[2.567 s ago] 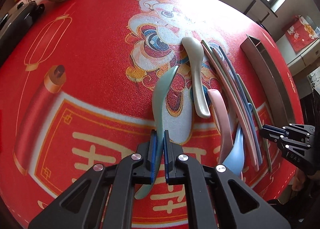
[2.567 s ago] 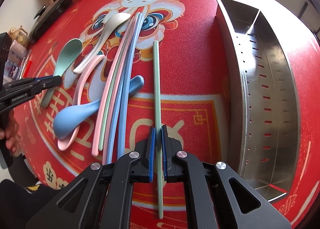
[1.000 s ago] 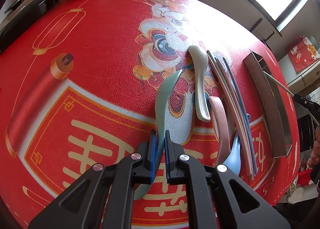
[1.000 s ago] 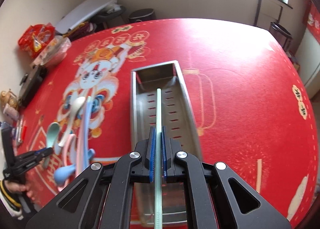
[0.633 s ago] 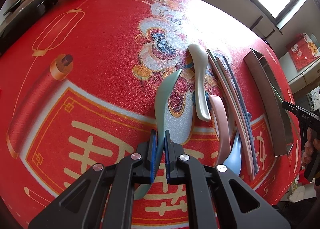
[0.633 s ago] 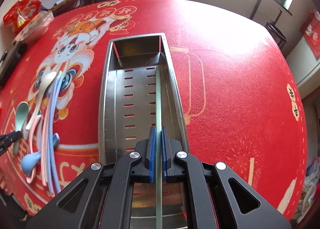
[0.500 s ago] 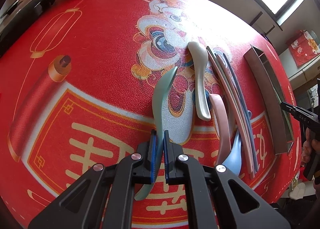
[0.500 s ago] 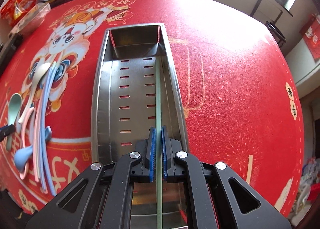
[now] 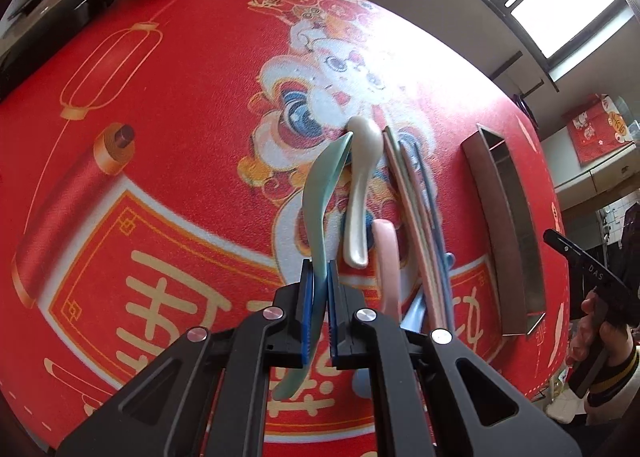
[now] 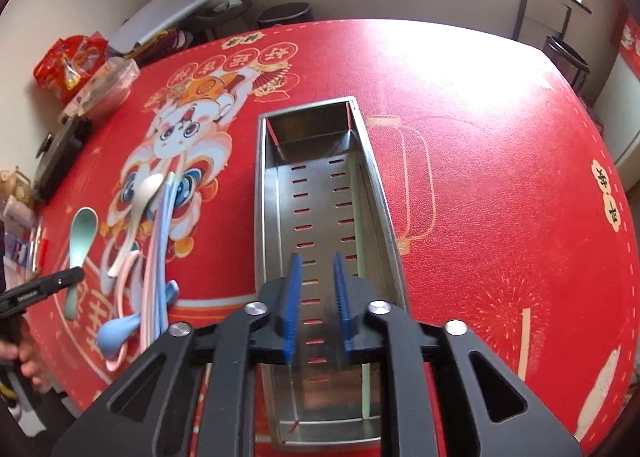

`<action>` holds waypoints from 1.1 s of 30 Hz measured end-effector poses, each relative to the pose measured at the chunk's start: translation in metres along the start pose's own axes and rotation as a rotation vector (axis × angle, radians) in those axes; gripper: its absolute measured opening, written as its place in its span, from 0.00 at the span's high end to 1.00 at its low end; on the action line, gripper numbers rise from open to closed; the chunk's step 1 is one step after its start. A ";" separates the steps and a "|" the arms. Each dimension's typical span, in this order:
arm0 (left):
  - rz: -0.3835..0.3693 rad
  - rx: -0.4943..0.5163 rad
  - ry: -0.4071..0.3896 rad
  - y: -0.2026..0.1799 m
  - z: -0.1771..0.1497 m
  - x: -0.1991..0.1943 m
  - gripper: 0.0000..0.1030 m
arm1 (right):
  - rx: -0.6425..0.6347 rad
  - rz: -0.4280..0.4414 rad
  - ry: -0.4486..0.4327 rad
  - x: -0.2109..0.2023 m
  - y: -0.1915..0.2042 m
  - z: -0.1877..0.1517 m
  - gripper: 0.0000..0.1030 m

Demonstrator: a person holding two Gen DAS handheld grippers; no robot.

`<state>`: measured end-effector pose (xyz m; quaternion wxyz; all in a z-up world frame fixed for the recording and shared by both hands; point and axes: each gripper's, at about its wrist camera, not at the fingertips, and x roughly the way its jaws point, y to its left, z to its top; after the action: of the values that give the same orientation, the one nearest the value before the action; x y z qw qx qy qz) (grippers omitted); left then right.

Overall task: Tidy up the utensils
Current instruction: 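Carry the green chopstick into the steel holder and open the right tool, then lower the mint spoon into the steel holder and open the left tool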

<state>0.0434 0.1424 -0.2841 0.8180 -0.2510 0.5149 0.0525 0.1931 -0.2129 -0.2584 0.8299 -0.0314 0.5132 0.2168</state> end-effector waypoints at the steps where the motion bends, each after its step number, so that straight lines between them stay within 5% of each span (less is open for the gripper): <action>1: -0.012 -0.001 -0.008 -0.006 0.002 -0.004 0.94 | 0.004 0.008 -0.019 -0.005 -0.001 0.000 0.48; 5: -0.058 -0.016 -0.023 -0.034 0.005 -0.013 0.94 | 0.018 0.044 -0.048 -0.015 -0.007 0.001 0.43; 9: -0.123 -0.048 -0.026 -0.070 0.010 -0.010 0.94 | 0.055 0.050 -0.079 -0.023 -0.025 0.001 0.14; 19: -0.223 -0.024 0.088 -0.185 0.012 0.045 0.94 | 0.062 0.044 -0.068 -0.028 -0.075 0.003 0.14; 33: -0.091 0.028 0.234 -0.263 0.004 0.117 0.94 | 0.101 0.068 -0.088 -0.039 -0.132 0.002 0.14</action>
<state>0.1915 -0.1041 -0.2903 0.7574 -0.2669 0.5955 -0.0215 0.2319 -0.3449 -0.2458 0.8444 0.0374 0.4872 0.2197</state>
